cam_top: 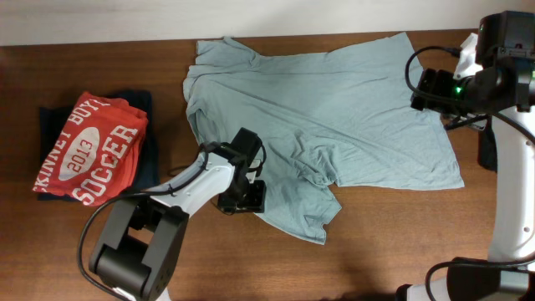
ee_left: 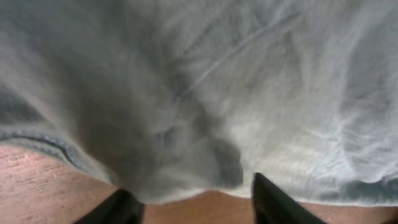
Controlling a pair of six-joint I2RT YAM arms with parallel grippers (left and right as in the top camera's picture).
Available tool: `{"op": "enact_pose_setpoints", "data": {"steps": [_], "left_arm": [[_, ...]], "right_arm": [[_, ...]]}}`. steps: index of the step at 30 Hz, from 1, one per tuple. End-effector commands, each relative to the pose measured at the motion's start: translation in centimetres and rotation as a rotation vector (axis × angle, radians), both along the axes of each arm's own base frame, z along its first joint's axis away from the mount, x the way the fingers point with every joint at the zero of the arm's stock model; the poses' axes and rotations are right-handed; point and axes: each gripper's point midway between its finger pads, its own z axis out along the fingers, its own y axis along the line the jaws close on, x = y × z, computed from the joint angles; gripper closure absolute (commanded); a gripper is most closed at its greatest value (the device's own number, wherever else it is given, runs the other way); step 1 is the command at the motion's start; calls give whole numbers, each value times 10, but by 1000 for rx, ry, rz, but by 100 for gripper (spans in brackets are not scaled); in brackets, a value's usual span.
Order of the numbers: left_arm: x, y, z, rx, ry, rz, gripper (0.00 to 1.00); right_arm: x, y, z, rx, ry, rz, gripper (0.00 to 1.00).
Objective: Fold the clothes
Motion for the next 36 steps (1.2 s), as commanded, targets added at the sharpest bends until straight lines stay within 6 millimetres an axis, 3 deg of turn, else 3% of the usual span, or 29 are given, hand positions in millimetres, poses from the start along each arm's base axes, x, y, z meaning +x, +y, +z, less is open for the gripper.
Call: {"op": "enact_pose_setpoints", "data": {"steps": [1,8,9,15,21,27,32,36], "left_arm": [[-2,15,-26,40,52,8,62],[4,27,-29,55,51,30,98],[2,28,-29,59,58,30,99],[-12,62,-29,244,98,44,99],[-21,82,-25,313,149,89,99],[-26,129,-18,449,198,152,99],[-21,155,-17,467,211,234,100],[-20,179,-15,518,219,277,99]], "right_arm": [[-1,1,1,-1,3,8,17],[-3,1,0,0,9,8,18],[-3,1,0,0,10,8,18],[-3,-1,0,-11,12,2,17],[1,-10,-9,-48,35,-18,15],[11,-11,-42,-33,129,-15,14],[14,-12,-82,-16,239,-12,19],[14,-12,-100,-10,268,-13,19]]}}
